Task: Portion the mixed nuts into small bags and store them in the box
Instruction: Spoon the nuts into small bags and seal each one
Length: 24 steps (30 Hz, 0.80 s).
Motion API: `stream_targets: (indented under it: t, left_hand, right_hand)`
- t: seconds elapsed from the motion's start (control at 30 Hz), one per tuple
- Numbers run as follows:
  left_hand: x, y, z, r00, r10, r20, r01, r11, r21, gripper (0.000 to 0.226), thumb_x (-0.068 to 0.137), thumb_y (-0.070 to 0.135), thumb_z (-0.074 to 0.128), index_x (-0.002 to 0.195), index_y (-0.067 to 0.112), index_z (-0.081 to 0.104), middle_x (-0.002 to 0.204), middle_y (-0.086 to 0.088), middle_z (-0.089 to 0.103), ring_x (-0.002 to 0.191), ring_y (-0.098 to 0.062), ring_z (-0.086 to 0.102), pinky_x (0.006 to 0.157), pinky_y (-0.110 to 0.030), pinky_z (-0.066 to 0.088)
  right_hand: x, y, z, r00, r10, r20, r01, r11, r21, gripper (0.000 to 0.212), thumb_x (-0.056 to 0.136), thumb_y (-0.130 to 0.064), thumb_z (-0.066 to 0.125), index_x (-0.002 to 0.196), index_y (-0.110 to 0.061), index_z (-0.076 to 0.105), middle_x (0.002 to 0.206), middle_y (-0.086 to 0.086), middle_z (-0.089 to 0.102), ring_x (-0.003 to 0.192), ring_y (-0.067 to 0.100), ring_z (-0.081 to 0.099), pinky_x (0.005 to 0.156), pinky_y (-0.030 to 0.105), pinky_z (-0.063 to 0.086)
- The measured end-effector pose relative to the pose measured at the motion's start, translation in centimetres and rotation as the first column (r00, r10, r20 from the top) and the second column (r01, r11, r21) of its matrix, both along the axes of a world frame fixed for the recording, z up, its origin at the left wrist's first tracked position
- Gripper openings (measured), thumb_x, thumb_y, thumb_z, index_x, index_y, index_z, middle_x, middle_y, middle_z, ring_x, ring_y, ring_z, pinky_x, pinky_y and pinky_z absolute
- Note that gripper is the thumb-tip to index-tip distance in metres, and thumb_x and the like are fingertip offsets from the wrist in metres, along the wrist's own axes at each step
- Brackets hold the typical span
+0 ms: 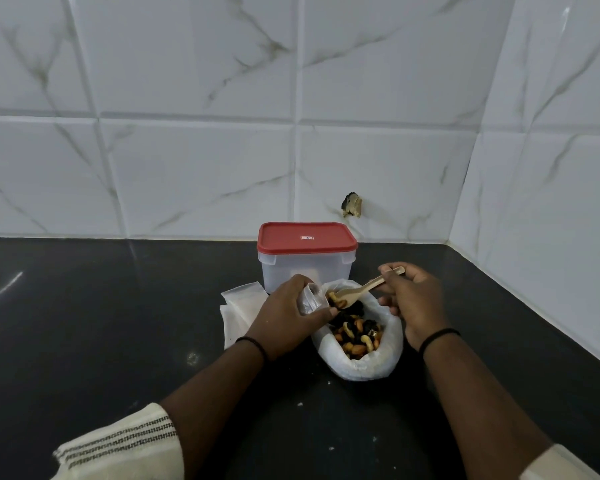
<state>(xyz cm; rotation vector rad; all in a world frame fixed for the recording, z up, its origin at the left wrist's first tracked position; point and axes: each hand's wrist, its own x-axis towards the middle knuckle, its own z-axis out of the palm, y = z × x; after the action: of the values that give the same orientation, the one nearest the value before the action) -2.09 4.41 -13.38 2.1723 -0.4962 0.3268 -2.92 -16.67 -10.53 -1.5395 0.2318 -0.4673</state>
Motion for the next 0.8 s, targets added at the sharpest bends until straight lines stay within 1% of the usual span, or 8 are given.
stream_targets:
  t: [0.1, 0.17, 0.23, 0.27, 0.37, 0.53, 0.63, 0.8]
  left_hand:
    - [-0.1, 0.0, 0.1, 1.000, -0.001, -0.001, 0.001, 1.000, 0.002, 0.043, 0.080, 0.050, 0.070, 0.112, 0.028, 0.053, 0.104, 0.011, 0.060, 0.092, -0.005, 0.058, 0.080, -0.025, 0.052]
    - [-0.2, -0.1, 0.2, 1.000, 0.000, -0.010, 0.000, 1.000, 0.004, 0.042, 0.081, 0.048, 0.071, 0.113, 0.027, 0.052, 0.105, 0.010, 0.060, 0.092, -0.006, 0.058, 0.079, -0.023, 0.050]
    - [-0.3, -0.1, 0.3, 1.000, 0.007, -0.011, -0.007, 1.000, 0.009, 0.042, 0.082, 0.047, 0.070, 0.113, 0.026, 0.052, 0.104, 0.009, 0.060, 0.091, -0.007, 0.057, 0.077, -0.021, 0.049]
    - [-0.3, -0.1, 0.3, 1.000, 0.009, -0.007, -0.009, 1.000, 0.008, 0.042, 0.082, 0.047, 0.071, 0.113, 0.026, 0.052, 0.104, 0.009, 0.060, 0.090, -0.007, 0.057, 0.076, -0.021, 0.049]
    - [-0.4, 0.0, 0.4, 1.000, 0.002, -0.001, -0.002, 1.000, -0.011, 0.041, 0.081, 0.048, 0.071, 0.110, 0.026, 0.053, 0.102, 0.009, 0.060, 0.090, -0.006, 0.058, 0.078, -0.026, 0.052]
    - [-0.4, 0.1, 0.3, 1.000, -0.004, -0.018, 0.004, 1.000, -0.007, 0.042, 0.082, 0.047, 0.071, 0.113, 0.025, 0.053, 0.106, 0.008, 0.061, 0.094, -0.006, 0.058, 0.081, -0.028, 0.052]
    - [-0.4, 0.1, 0.3, 1.000, -0.005, -0.010, 0.005, 1.000, -0.007, 0.042, 0.082, 0.047, 0.071, 0.112, 0.025, 0.054, 0.105, 0.008, 0.061, 0.092, -0.006, 0.058, 0.080, -0.027, 0.052]
    - [-0.5, 0.0, 0.5, 1.000, 0.001, -0.022, -0.002, 1.000, -0.013, 0.041, 0.082, 0.046, 0.071, 0.111, 0.026, 0.053, 0.102, 0.010, 0.060, 0.088, -0.004, 0.057, 0.070, -0.017, 0.044]
  right_hand:
    - [0.1, 0.0, 0.0, 0.998, 0.025, -0.049, -0.025, 1.000, -0.017, 0.009, 0.094, -0.017, 0.064, 0.095, -0.013, 0.071, 0.075, 0.010, 0.072, 0.051, 0.013, 0.057, 0.047, 0.025, 0.041]
    - [0.0, 0.2, 0.2, 0.996, 0.064, -0.065, -0.067, 0.997, -0.039, 0.009, 0.095, -0.015, 0.063, 0.095, -0.010, 0.070, 0.079, 0.013, 0.072, 0.047, 0.008, 0.058, 0.043, 0.020, 0.040]
    - [0.1, 0.3, 0.2, 0.993, 0.094, -0.069, -0.096, 0.995, -0.038, 0.008, 0.095, -0.012, 0.062, 0.094, -0.008, 0.070, 0.078, 0.012, 0.070, 0.043, 0.002, 0.057, 0.038, 0.016, 0.038]
    - [0.3, 0.3, 0.2, 0.993, 0.091, -0.076, -0.093, 0.995, -0.027, 0.008, 0.095, -0.012, 0.062, 0.093, -0.008, 0.069, 0.076, 0.011, 0.070, 0.042, 0.003, 0.056, 0.038, 0.017, 0.038]
    - [0.7, -0.2, -0.2, 0.992, 0.055, -0.110, -0.048, 0.996, 0.071, 0.008, 0.093, -0.013, 0.064, 0.092, -0.007, 0.068, 0.072, 0.014, 0.071, 0.043, 0.011, 0.051, 0.040, 0.021, 0.036]
    - [0.8, -0.7, -0.2, 0.984, 0.051, -0.169, -0.013, 0.975, 0.220, 0.005, 0.093, -0.012, 0.064, 0.091, -0.008, 0.065, 0.076, 0.016, 0.071, 0.041, 0.009, 0.048, 0.037, 0.020, 0.033]
    - [0.7, -0.7, 0.2, 0.988, 0.026, -0.154, 0.013, 0.970, 0.243, 0.007, 0.093, -0.015, 0.064, 0.094, -0.008, 0.066, 0.076, 0.013, 0.072, 0.043, 0.009, 0.048, 0.039, 0.021, 0.033]
    - [0.2, -0.4, 0.9, 0.997, 0.007, -0.070, 0.009, 0.972, 0.233, 0.012, 0.094, -0.017, 0.062, 0.098, -0.007, 0.068, 0.085, 0.017, 0.072, 0.048, 0.010, 0.049, 0.041, 0.022, 0.033]
